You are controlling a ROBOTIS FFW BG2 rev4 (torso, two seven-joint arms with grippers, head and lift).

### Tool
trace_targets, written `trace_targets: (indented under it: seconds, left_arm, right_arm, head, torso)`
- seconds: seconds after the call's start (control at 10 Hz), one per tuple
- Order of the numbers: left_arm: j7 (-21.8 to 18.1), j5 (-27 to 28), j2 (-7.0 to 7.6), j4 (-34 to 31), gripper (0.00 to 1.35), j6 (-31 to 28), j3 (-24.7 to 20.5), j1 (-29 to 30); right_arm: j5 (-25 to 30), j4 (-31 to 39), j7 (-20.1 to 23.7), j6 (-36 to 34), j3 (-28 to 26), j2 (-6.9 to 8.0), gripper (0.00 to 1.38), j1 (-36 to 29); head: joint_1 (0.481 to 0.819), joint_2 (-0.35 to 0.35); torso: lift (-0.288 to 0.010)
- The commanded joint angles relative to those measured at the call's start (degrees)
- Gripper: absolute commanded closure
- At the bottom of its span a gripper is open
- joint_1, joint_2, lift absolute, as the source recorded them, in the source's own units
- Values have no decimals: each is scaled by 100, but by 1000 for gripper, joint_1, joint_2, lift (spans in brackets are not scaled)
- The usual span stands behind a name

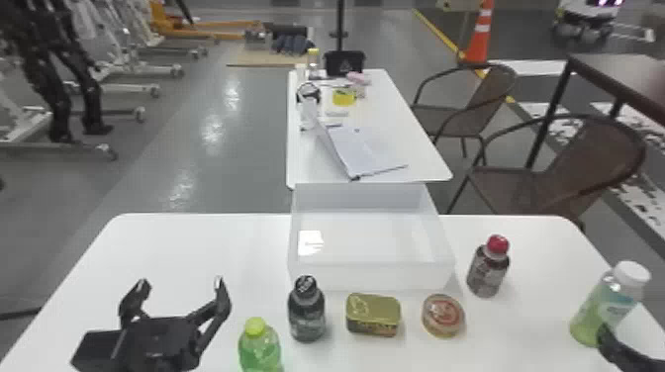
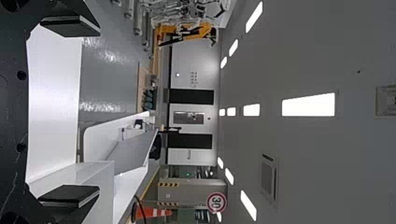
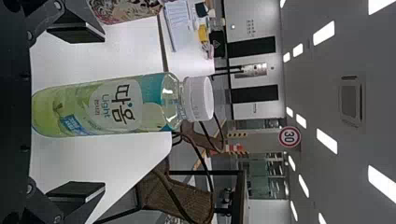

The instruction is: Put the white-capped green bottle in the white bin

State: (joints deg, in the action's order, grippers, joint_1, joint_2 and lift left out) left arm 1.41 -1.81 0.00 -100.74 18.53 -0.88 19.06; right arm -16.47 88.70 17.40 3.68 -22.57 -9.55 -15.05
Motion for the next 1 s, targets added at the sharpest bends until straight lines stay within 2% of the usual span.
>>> trace_targets:
  seconds: [0.0, 0.7, 0.9]
  left_arm:
    - [0, -48, -15, 28, 113, 37, -9, 2]
    - [0, -206, -15, 98, 113, 151, 0, 19]
    - [0, -347, -15, 168, 113, 230, 0, 28]
  right_arm:
    - [108, -99, 88, -140, -63, -3, 171, 134]
    - [522, -802, 317, -254, -63, 24, 170, 802]
    - [601, -1004, 440, -254, -63, -38, 171, 986]
  head:
    - [549, 0]
    - [549, 0]
    - [549, 0]
  torso:
    - [-100]
    - [-100]
    - [-100]
